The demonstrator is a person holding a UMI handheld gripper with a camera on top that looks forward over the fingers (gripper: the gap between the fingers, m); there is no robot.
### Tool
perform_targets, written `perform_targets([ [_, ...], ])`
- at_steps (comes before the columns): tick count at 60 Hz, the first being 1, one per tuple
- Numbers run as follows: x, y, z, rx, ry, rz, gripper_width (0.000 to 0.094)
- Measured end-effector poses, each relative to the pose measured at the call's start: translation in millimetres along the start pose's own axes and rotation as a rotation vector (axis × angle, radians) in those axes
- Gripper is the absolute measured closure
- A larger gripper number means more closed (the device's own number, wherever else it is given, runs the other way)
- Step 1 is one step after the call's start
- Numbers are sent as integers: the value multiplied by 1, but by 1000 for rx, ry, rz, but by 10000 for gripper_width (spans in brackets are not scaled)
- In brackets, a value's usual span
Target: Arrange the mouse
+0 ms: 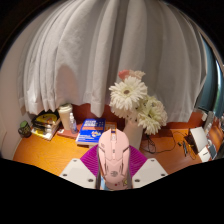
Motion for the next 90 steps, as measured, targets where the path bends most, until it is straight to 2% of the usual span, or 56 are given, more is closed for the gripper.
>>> perform_targets([
  [4,-28,-31,-33,76,-19,-16,579],
  [15,-54,-110,-107,247,-66,18,582],
  [28,-46,-156,-166,362,-66,62,558],
  [30,-46,-156,-161,323,-88,65,556],
  [33,-46,-157,-163,313,-104,73,537],
  [48,-46,-160,-161,342,-110,89,372],
  [52,-40,-159,-160,365,-103,101,230],
  [57,-42,-151,-156,385,-98,49,64],
  [71,-6,-52,-108,283,-91,6,68],
  [90,98,106,-82,75,-142,65,69],
])
Point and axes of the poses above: the point between the fingertips, and its own axes, seen from behind it with the camera up: x to the left, z up, y backward, against the way the camera looks, the point moved 3 cm from there along y, backward, against the way the camera looks, and after that the axes turned 15 degrees about x, right-handed, at the moved point
